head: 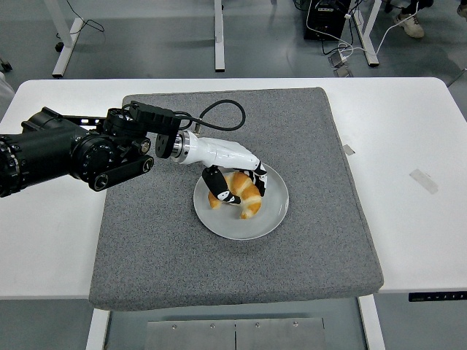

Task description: Place the bread on the plate

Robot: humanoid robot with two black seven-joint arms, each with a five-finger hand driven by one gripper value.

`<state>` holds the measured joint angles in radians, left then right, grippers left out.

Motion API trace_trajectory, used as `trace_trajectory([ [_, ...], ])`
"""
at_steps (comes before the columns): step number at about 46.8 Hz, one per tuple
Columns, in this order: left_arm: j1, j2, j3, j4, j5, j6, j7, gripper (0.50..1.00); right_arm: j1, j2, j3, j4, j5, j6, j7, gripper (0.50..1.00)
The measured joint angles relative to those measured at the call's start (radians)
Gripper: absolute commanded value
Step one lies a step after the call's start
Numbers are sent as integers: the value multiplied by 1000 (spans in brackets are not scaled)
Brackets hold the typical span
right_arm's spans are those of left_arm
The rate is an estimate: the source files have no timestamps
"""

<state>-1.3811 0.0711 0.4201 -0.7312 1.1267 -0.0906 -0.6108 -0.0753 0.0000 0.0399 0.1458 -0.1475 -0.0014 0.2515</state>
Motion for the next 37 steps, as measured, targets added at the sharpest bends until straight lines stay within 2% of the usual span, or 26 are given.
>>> trace_trajectory([
  [19, 23, -35, 0, 75, -2, 2, 0, 539, -3, 0, 1, 0, 0, 2, 0, 1000],
  [23, 25, -35, 0, 85, -2, 2, 0, 557, -3, 0, 1, 0, 0, 2, 0, 1000],
  [26, 26, -36, -1, 87, -3, 2, 0, 622, -4, 0, 0, 0, 0, 2, 0, 1000],
  [28, 26, -36, -4, 87, -5, 3, 0, 740, -4, 0, -1, 0, 0, 2, 0, 1000],
  [29, 26, -36, -5, 87, -5, 3, 0, 782, -4, 0, -1, 0, 0, 3, 0, 1000],
  [35, 24, -36, -13, 87, -16, 3, 0, 948, -6, 0, -2, 1, -1, 4, 0, 1000],
  [37, 24, -36, -14, 87, -23, 3, 0, 961, -6, 0, -2, 1, -1, 4, 0, 1000],
])
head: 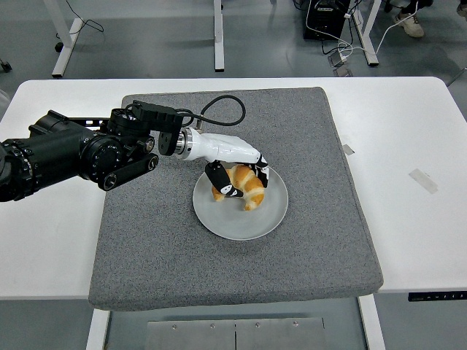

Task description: Place the bread on the plate

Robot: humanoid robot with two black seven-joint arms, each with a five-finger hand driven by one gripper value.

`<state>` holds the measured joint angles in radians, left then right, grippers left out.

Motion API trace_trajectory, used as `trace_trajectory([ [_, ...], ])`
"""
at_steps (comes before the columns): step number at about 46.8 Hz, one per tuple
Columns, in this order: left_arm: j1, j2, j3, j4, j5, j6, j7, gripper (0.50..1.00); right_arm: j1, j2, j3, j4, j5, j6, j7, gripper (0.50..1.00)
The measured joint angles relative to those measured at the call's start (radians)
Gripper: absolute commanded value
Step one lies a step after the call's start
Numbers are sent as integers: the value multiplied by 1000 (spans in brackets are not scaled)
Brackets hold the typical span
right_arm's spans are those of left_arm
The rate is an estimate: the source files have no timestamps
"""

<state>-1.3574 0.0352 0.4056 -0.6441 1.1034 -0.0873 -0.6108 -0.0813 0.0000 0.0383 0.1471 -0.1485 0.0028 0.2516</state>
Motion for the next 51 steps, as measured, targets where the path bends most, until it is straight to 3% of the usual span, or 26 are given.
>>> trace_trajectory([
  [17, -7, 0, -9, 0, -43, 0, 0, 972, 0, 0, 0, 2, 0, 0, 0, 1000],
  [40, -73, 18, -99, 0, -300, -4, 0, 974, -1, 0, 0, 6, 0, 0, 0, 1000],
  [51, -67, 105, -167, 0, -546, -9, 18, 974, -2, 0, 0, 6, 0, 0, 0, 1000],
])
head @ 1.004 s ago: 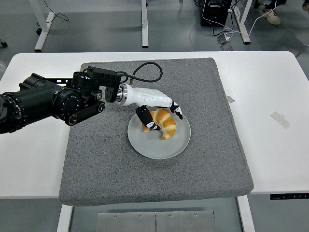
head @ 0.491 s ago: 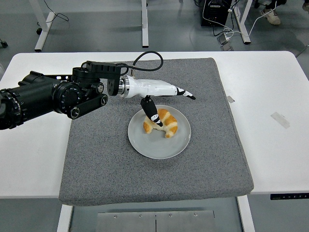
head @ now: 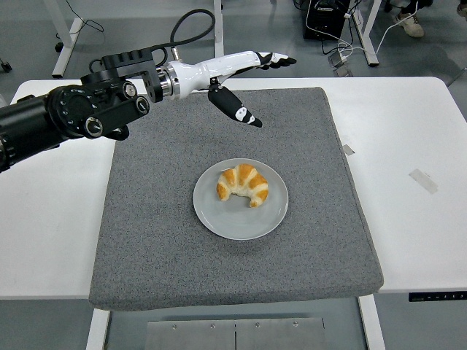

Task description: Place the bread on the plate

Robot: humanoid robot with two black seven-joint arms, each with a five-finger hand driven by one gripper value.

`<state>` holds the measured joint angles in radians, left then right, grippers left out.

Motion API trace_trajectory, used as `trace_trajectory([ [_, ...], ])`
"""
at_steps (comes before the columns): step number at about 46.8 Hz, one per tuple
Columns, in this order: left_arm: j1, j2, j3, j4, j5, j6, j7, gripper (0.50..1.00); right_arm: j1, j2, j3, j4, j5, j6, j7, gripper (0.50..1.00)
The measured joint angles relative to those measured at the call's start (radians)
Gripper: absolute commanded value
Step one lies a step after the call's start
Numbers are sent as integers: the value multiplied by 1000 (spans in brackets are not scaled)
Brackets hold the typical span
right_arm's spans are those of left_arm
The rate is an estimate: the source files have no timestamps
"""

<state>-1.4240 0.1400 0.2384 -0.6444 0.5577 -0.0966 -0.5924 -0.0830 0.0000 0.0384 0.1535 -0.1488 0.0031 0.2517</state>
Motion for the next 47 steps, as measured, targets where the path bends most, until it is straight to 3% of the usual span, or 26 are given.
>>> trace_trajectory([
  [15, 80, 130, -123, 0, -293, 0, 150, 974, 1, 0, 0, 3, 0, 2, 0, 1000],
  [28, 278, 144, -361, 0, -374, 8, 216, 975, 0, 0, 0, 3, 0, 2, 0, 1000],
  [47, 524, 141, -668, -3, -383, 2, 226, 975, -5, 0, 0, 3, 0, 2, 0, 1000],
])
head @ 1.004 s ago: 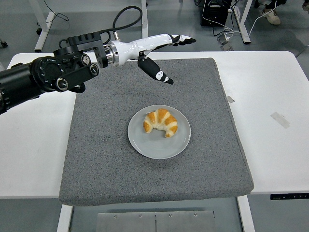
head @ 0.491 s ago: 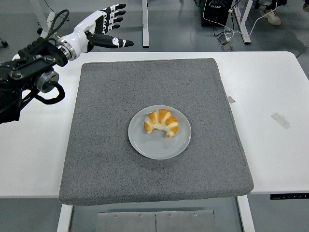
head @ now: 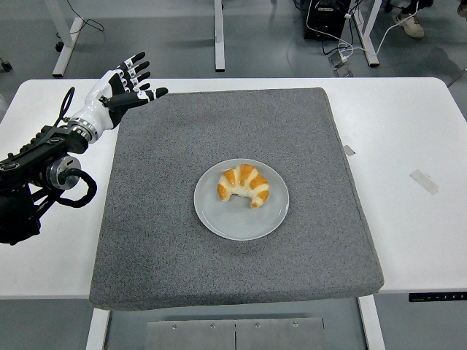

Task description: Place the bread on the plate

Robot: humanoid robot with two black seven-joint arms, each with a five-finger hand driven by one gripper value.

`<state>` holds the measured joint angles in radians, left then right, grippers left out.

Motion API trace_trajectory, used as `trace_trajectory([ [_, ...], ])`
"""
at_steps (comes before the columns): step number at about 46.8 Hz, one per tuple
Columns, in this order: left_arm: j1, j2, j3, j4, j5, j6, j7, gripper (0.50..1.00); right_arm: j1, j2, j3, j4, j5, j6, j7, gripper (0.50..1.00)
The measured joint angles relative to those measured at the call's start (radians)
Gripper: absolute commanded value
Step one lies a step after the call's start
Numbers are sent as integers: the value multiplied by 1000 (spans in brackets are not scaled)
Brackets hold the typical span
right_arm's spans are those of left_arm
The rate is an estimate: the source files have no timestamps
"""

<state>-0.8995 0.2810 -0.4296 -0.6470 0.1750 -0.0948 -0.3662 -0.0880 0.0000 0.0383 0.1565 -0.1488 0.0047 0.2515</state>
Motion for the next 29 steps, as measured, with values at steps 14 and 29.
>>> trace_trajectory([
  [14, 74, -11, -171, -9, -1, -12, -4, 975, -1, 0, -1, 0, 0, 0, 0, 1000],
  [29, 58, -13, -208, -14, -2, -23, -4, 975, -1, 0, -2, 1, 0, 0, 0, 1000],
])
